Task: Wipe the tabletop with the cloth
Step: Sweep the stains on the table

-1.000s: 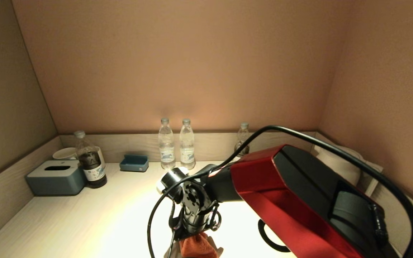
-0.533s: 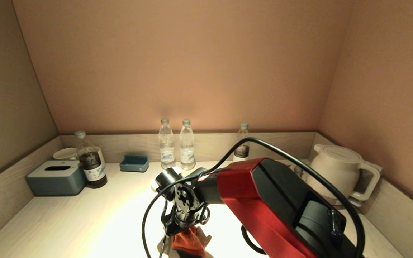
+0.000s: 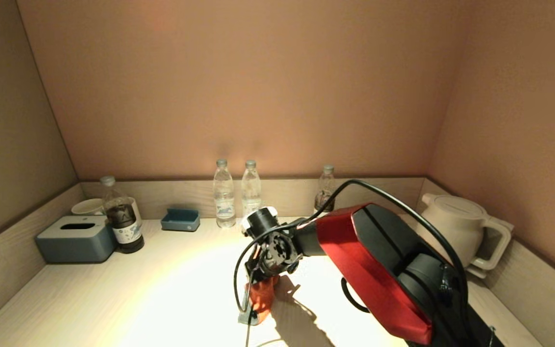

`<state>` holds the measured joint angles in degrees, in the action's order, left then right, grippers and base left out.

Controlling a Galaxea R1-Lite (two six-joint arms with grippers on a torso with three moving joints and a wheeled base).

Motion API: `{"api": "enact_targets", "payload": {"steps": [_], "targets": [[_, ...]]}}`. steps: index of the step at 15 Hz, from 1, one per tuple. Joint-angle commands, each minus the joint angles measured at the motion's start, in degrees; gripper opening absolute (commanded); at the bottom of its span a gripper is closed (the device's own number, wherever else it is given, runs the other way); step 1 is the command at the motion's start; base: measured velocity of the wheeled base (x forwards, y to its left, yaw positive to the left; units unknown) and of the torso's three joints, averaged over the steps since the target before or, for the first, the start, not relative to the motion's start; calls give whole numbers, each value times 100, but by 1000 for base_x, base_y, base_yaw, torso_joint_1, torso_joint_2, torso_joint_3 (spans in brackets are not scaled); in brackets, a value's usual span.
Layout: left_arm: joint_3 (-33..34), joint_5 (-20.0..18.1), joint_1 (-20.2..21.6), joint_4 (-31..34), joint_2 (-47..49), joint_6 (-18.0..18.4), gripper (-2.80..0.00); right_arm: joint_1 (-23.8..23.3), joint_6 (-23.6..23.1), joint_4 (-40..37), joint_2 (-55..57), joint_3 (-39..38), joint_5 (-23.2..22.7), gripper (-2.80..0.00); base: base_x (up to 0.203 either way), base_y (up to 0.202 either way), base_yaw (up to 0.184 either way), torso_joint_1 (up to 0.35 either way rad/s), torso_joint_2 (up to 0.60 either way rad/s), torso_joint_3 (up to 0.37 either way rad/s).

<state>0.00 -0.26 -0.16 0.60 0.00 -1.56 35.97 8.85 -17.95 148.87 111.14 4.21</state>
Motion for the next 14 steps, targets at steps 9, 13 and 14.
{"api": "enact_targets", "payload": {"steps": [9,13,14], "targets": [[0,0,-2,2,0,-2,-280,-1192,-200,-99,-547,-372,143,-280,0,0,0,0,0,0],[0,0,-2,2,0,-2,-280,-1347,-190,-108,-1078,-1059,122,-280,0,0,0,0,0,0],[0,0,6,2,0,-2,-280,-1416,-190,-97,-1426,-1514,110,-280,0,0,0,0,0,0]]}}
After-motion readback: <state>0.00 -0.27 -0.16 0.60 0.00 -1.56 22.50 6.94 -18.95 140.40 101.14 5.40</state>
